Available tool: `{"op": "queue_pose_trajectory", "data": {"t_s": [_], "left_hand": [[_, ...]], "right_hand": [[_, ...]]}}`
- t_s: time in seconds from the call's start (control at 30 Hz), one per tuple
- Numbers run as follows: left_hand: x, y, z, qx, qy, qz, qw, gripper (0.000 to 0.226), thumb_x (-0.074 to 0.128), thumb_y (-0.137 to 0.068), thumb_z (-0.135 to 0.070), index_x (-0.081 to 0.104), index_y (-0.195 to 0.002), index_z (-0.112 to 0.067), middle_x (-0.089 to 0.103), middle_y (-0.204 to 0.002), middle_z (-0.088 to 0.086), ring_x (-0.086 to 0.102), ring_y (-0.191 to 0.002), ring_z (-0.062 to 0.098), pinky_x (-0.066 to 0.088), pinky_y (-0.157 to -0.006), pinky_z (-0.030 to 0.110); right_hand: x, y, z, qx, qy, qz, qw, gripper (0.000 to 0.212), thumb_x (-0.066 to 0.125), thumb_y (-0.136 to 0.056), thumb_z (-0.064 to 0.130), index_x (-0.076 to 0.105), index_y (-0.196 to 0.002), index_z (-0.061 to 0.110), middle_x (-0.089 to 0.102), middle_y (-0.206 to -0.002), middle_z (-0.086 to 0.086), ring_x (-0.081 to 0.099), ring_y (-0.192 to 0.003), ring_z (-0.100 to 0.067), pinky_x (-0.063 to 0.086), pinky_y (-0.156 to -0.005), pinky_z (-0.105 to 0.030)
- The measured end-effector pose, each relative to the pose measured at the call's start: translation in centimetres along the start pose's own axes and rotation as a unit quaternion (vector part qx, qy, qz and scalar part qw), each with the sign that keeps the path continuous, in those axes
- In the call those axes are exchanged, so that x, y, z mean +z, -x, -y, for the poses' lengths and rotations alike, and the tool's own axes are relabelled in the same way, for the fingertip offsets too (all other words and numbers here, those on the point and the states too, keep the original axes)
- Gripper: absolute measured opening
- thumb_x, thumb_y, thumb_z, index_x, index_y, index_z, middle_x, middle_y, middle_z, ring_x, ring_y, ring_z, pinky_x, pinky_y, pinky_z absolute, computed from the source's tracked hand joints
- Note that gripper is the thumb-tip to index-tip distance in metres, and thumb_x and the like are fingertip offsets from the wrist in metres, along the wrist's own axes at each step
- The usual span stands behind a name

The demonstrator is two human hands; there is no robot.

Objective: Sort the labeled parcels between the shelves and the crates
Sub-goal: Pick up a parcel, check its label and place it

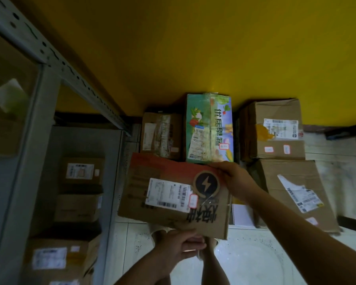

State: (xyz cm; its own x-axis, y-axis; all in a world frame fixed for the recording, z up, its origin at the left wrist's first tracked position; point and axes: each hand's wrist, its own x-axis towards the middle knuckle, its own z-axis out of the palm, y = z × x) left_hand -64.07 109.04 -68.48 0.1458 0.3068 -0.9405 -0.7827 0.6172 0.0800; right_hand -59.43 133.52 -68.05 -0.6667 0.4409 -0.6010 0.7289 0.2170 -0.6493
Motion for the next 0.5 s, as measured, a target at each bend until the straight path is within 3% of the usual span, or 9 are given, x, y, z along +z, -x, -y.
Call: {"op": "queue_pose_trajectory", "data": {"t_s": [0.17, 0.23, 0.33, 0.5], "left_hand": [[2.6, -2.2, -0.4, -0.034, -0.025, 0.037, 0.998, 0.025, 0.063, -0.097, -0.021, 0.069, -0.116, -0.006, 0.077, -0.109, 0.007, 0.074, -0.104, 0.02, 0.055, -0.097, 0.038], [3.1, -2.8, -0.4, -0.035, -0.043, 0.036, 0.998, 0.024, 0.064, -0.097, -0.022, 0.07, -0.115, -0.008, 0.078, -0.109, 0.005, 0.074, -0.104, 0.019, 0.056, -0.096, 0.038], [3.3, -3.2, -0.7, -0.055, -0.083, 0.012, 0.995, 0.025, 0.064, -0.097, -0.024, 0.068, -0.115, -0.008, 0.076, -0.112, 0.008, 0.074, -0.102, 0.021, 0.059, -0.088, 0.036], [1.2, -1.6, -2.3, -0.06, -0.31, 0.006, 0.949, 0.027, 0.051, -0.102, -0.024, 0.071, -0.112, -0.01, 0.075, -0.112, 0.003, 0.072, -0.106, 0.018, 0.059, -0.09, 0.029]], "right_hand": [[0.1, -1.1, -1.8, -0.059, 0.255, -0.029, 0.965, 0.05, 0.038, -0.094, 0.035, 0.057, -0.139, 0.024, 0.059, -0.134, -0.009, 0.051, -0.122, -0.035, 0.044, -0.101, -0.047], [0.5, -1.4, -2.4, -0.067, 0.278, -0.03, 0.958, 0.055, 0.044, -0.09, 0.037, 0.052, -0.143, 0.026, 0.054, -0.142, -0.007, 0.045, -0.134, -0.035, 0.035, -0.111, -0.051], [1.4, -1.1, -3.3, -0.084, 0.29, -0.026, 0.953, 0.057, 0.051, -0.095, 0.035, 0.04, -0.151, 0.029, 0.043, -0.154, -0.001, 0.027, -0.149, -0.03, 0.009, -0.122, -0.052], [1.8, -0.2, -3.6, -0.11, 0.31, -0.061, 0.942, 0.055, 0.052, -0.1, 0.034, 0.037, -0.153, 0.027, 0.039, -0.157, 0.002, 0.022, -0.152, -0.025, -0.002, -0.123, -0.051]]}}
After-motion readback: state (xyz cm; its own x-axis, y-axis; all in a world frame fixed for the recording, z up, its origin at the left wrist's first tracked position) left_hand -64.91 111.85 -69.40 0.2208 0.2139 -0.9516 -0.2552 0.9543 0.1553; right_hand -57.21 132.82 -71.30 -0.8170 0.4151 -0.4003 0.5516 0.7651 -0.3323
